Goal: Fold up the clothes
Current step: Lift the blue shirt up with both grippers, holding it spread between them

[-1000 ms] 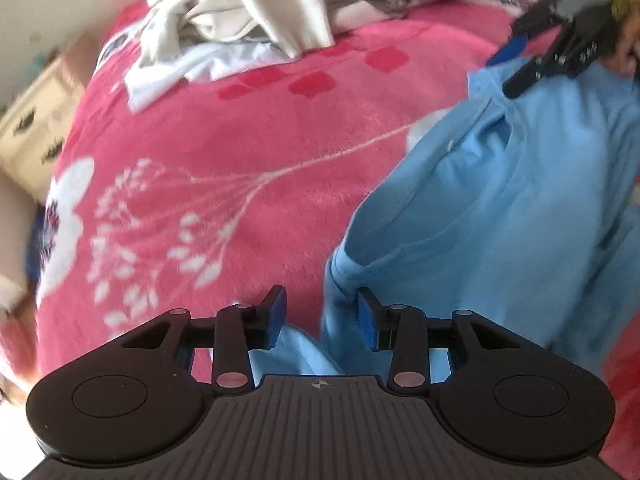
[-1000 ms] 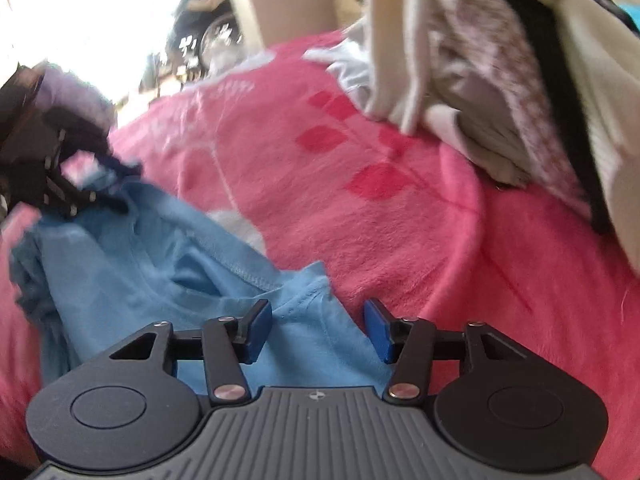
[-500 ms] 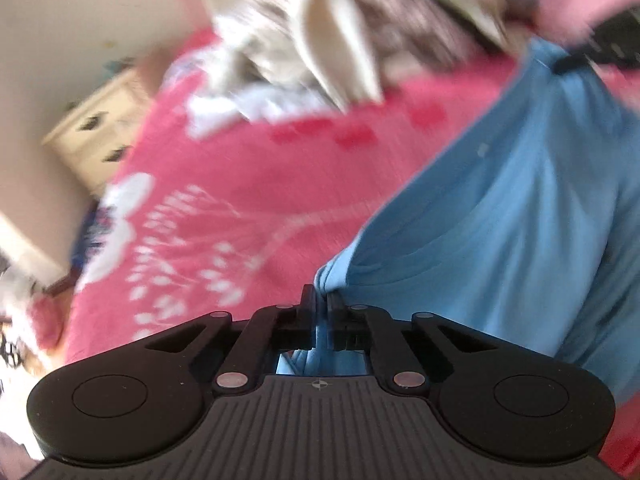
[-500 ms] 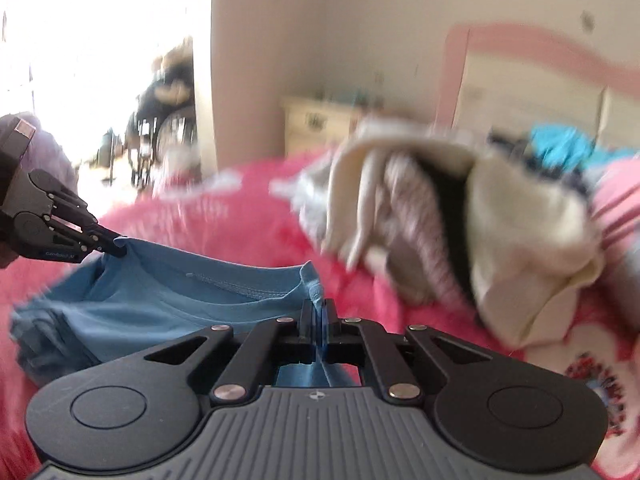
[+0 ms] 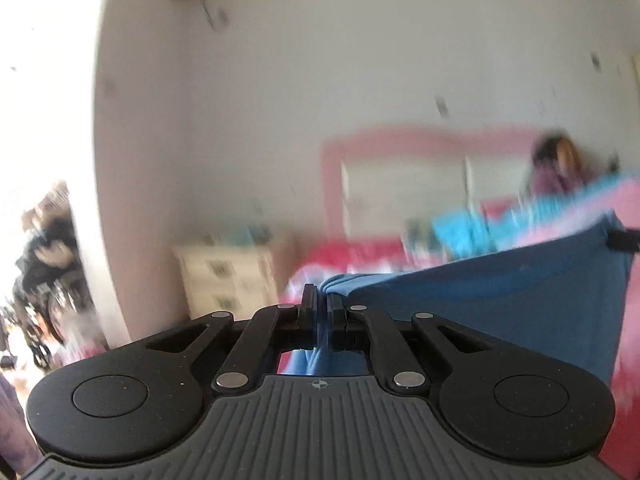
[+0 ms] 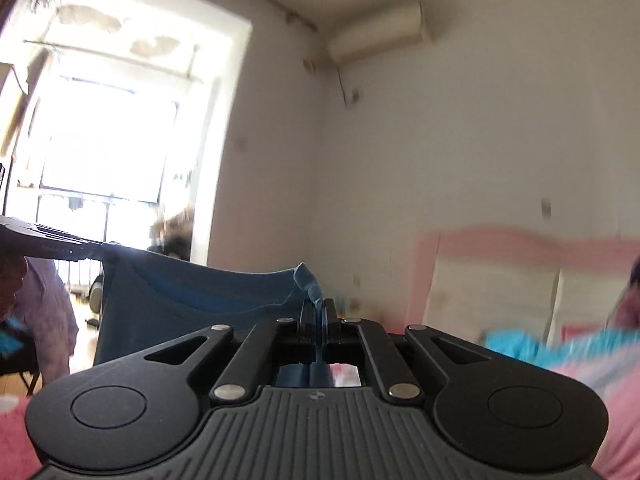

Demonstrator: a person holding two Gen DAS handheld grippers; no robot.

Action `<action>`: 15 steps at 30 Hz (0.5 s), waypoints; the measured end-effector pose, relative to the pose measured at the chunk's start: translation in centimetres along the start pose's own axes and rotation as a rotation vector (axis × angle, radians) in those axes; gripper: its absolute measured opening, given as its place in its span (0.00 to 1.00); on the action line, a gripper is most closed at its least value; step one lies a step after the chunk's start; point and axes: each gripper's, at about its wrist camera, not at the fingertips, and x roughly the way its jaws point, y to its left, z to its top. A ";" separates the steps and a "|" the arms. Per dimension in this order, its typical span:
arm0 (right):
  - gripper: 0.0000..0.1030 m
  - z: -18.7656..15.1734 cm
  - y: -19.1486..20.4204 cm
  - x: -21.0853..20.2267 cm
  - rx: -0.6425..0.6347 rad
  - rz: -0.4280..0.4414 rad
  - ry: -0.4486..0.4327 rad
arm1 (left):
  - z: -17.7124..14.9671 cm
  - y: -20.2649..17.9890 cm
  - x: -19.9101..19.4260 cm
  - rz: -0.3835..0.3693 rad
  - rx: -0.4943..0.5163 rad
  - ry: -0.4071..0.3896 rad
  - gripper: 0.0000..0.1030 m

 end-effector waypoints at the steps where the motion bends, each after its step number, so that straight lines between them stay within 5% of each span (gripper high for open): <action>1: 0.03 1.3 0.0 -0.5 -0.010 0.001 -0.030 | 1.2 0.2 -0.9 -0.001 -0.019 -0.036 0.03; 8: 0.03 8.3 1.3 -4.5 -0.062 -0.010 -0.217 | 7.2 1.5 -5.3 -0.001 -0.174 -0.245 0.03; 15: 0.03 12.6 2.1 -9.3 -0.087 -0.020 -0.351 | 11.3 1.1 -9.9 -0.036 -0.176 -0.433 0.03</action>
